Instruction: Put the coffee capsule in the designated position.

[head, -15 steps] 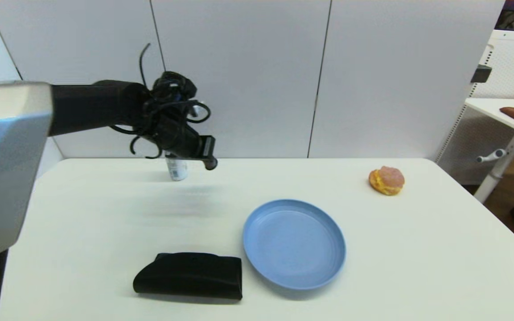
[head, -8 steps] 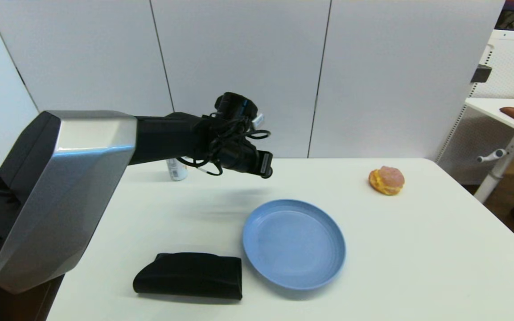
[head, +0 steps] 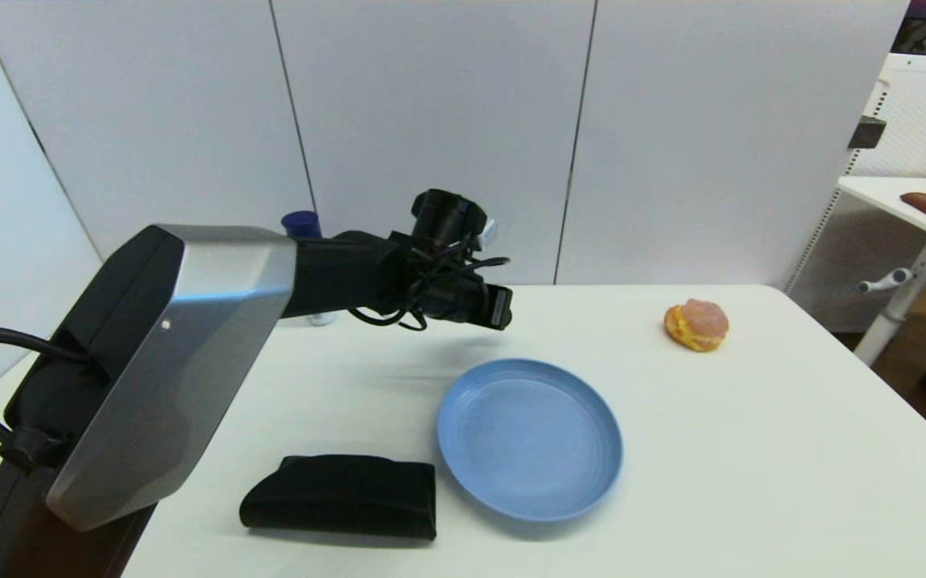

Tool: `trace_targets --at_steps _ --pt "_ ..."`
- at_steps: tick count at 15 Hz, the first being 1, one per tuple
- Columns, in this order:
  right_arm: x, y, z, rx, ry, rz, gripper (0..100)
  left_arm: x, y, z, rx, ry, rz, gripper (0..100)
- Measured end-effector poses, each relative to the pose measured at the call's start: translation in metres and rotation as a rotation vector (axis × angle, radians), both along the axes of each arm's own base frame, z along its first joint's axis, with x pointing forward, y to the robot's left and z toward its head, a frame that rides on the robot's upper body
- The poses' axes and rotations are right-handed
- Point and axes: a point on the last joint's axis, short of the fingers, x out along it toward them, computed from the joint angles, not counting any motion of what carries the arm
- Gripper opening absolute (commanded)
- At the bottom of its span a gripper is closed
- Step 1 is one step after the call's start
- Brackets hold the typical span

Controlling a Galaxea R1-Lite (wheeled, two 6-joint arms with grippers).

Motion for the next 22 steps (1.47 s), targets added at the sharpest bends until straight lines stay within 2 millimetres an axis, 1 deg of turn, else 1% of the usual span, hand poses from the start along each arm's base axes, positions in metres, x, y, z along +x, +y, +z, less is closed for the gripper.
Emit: trace_targets --at_steps 3,4,8,11,13,15,17,19,20,22 --pt "0.0 0.0 0.0 0.0 0.0 0.0 100 0.001 -0.001 -0.006 0.002 0.016 0.004 0" --pt "0.0 0.0 0.0 0.0 0.0 0.0 100 0.0 -0.003 -0.007 -0.006 0.027 0.009 100" --pt "0.0 0.0 0.0 0.0 0.0 0.0 100 -0.003 -0.008 -0.011 -0.011 0.047 0.01 100" --pt "0.0 0.0 0.0 0.0 0.0 0.0 100 -0.004 -0.008 -0.009 -0.006 0.043 0.004 100" --pt "0.0 0.0 0.0 0.0 0.0 0.001 100 -0.008 -0.005 0.0 -0.005 0.039 0.002 100" --pt "0.0 0.0 0.0 0.0 0.0 0.001 100 -0.017 0.004 0.02 0.006 0.037 -0.001 100" --pt "0.0 0.0 0.0 0.0 0.0 0.0 100 -0.033 0.022 0.051 0.027 0.032 -0.001 100" --pt "0.0 0.0 0.0 0.0 0.0 0.0 100 -0.053 0.051 0.083 0.063 0.017 0.001 100" --pt "0.0 0.0 0.0 -0.001 0.0 0.0 100 -0.067 0.071 0.099 0.084 -0.001 0.004 100" --pt "0.0 0.0 0.0 0.0 0.0 0.0 100 -0.098 0.115 0.125 0.115 -0.049 0.025 100"
